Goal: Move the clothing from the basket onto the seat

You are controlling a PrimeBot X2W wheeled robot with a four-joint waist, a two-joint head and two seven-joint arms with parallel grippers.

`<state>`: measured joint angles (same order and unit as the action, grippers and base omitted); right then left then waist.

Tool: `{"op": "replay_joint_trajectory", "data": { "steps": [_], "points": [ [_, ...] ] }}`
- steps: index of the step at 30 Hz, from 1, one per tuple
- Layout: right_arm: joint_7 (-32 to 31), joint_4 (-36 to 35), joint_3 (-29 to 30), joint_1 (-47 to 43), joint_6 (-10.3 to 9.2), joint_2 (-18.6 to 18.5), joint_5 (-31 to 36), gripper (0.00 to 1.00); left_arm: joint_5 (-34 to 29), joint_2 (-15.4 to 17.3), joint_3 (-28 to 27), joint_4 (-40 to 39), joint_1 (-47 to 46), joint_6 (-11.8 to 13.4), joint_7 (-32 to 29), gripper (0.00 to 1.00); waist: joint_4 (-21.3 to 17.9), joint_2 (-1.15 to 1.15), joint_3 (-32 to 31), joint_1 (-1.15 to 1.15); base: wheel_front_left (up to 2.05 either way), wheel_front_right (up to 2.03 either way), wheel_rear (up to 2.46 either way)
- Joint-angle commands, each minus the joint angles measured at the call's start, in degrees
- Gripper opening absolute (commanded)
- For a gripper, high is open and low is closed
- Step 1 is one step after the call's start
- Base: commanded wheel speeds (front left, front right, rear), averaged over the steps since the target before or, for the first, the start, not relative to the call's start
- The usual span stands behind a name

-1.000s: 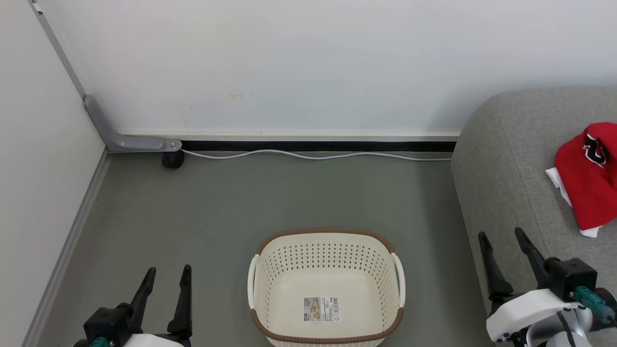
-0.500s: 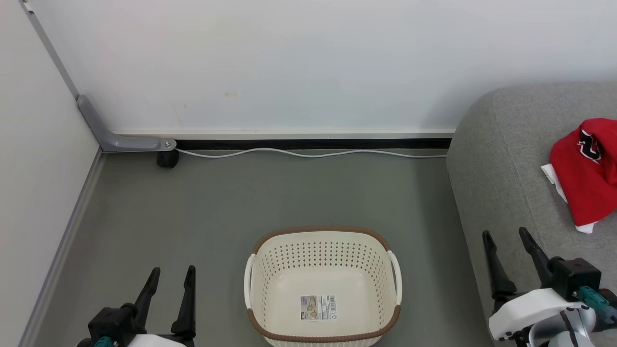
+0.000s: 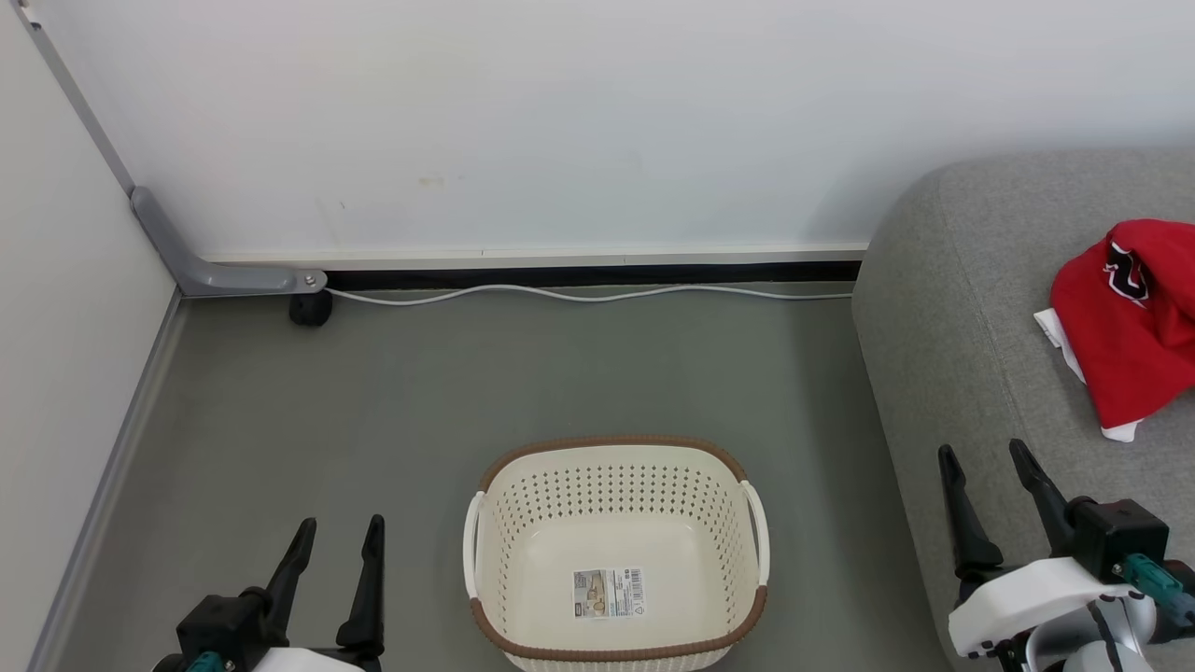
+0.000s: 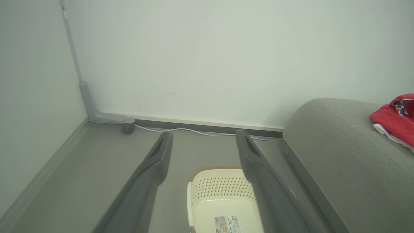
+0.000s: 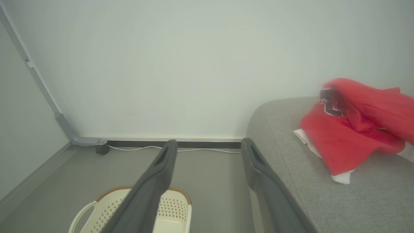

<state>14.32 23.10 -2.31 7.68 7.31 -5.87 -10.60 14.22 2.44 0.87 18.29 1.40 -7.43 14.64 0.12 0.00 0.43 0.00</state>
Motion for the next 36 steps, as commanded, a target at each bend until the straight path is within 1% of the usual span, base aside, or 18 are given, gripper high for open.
{"op": "replay_joint_trajectory", "data": {
  "steps": [1,5,6,10,12,17,21,36],
  "points": [
    [0.68,-1.36,-1.01,1.50,0.18,-0.45,0.16,1.00,0.26,0.43,-1.53,-1.26,-1.66,-0.05,0.36,1.00,-0.04,0.00,0.02,0.00,0.00,0.00,0.00],
    [0.68,-1.25,-0.86,1.48,0.18,-0.46,0.20,1.00,0.29,0.43,-1.35,-1.11,-1.73,-0.05,0.36,1.00,-0.04,0.00,0.00,0.00,0.00,0.00,0.00],
    [0.00,0.02,0.15,0.00,0.00,0.00,0.02,0.00,0.09,0.03,0.44,0.15,0.00,0.00,0.00,0.00,-0.04,0.00,-0.02,0.00,0.00,0.00,0.00],
    [-0.23,2.52,-0.11,-1.71,0.00,1.06,-0.03,0.00,0.12,-0.59,0.48,2.90,1.24,0.00,-0.04,0.00,-0.05,0.00,-0.02,0.00,0.00,0.00,0.00],
    [-0.68,2.49,0.18,-1.56,0.00,1.09,-1.26,0.00,1.35,-0.58,0.34,2.83,1.06,0.00,-0.38,0.00,-0.05,0.00,-0.03,0.00,0.00,0.00,0.00],
    [-1.56,1.96,0.57,-1.62,0.01,1.16,-4.55,0.00,4.49,-0.53,0.02,2.46,0.78,0.00,-1.24,0.00,-0.06,0.00,-0.17,0.13,0.00,0.00,0.00],
    [-2.15,1.56,0.79,-1.67,0.02,1.23,-7.15,0.00,6.96,-0.50,-0.22,2.26,0.51,0.00,-1.90,0.00,-0.06,0.00,-0.08,0.01,0.00,0.00,0.00],
    [-4.53,0.11,1.77,-1.67,0.04,1.46,-16.95,0.00,16.28,-0.38,-1.16,1.43,-0.60,-0.01,-4.42,0.00,-0.07,0.00,-0.07,0.00,0.00,0.00,0.00]
  ]
}}
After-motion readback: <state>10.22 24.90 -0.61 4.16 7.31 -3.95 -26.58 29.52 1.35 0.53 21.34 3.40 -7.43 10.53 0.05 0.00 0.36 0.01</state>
